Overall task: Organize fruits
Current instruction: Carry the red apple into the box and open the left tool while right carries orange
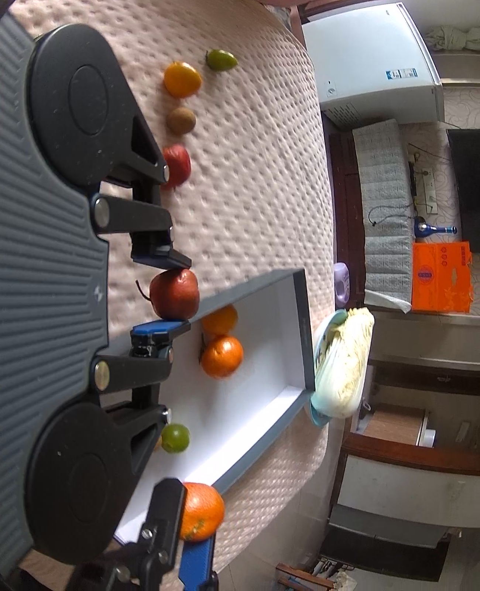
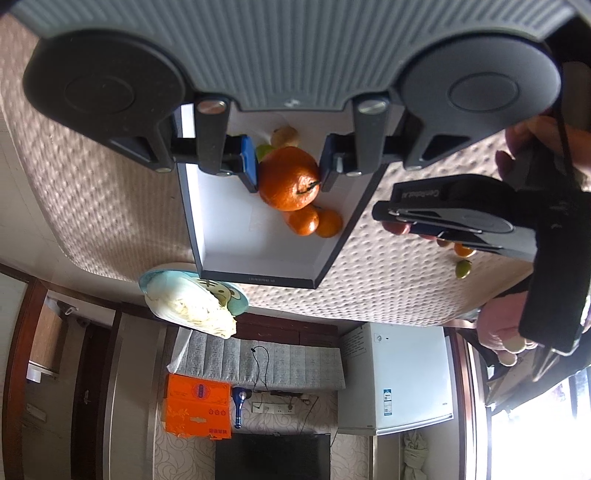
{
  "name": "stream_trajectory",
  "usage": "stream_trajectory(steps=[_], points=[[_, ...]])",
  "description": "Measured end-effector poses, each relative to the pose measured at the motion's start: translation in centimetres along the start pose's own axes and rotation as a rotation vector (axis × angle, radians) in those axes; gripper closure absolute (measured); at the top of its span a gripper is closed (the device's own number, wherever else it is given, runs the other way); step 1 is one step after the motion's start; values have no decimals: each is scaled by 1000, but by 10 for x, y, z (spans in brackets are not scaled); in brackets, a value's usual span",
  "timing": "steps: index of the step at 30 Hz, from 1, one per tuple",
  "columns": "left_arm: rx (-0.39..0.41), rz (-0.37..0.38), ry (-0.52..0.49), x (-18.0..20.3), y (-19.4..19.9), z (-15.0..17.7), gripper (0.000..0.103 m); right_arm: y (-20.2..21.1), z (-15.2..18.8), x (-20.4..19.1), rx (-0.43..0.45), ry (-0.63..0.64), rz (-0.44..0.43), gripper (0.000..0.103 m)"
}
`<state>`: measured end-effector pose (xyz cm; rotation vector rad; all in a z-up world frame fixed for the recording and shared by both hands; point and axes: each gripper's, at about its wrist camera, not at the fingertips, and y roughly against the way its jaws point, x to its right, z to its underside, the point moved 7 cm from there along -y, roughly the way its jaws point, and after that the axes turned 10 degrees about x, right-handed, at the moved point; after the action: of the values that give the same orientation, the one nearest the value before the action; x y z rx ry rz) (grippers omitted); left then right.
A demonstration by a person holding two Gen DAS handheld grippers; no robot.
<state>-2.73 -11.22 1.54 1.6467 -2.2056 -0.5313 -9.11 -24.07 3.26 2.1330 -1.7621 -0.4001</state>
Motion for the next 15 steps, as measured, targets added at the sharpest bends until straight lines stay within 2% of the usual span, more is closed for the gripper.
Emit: stream_trajectory(steps=[9, 15], points=[[39, 60, -9, 36, -9, -11, 69, 0, 8, 7, -34, 2, 13, 65], [20, 83, -8, 52, -19, -7, 69, 0, 13, 8, -49, 3, 12, 65]])
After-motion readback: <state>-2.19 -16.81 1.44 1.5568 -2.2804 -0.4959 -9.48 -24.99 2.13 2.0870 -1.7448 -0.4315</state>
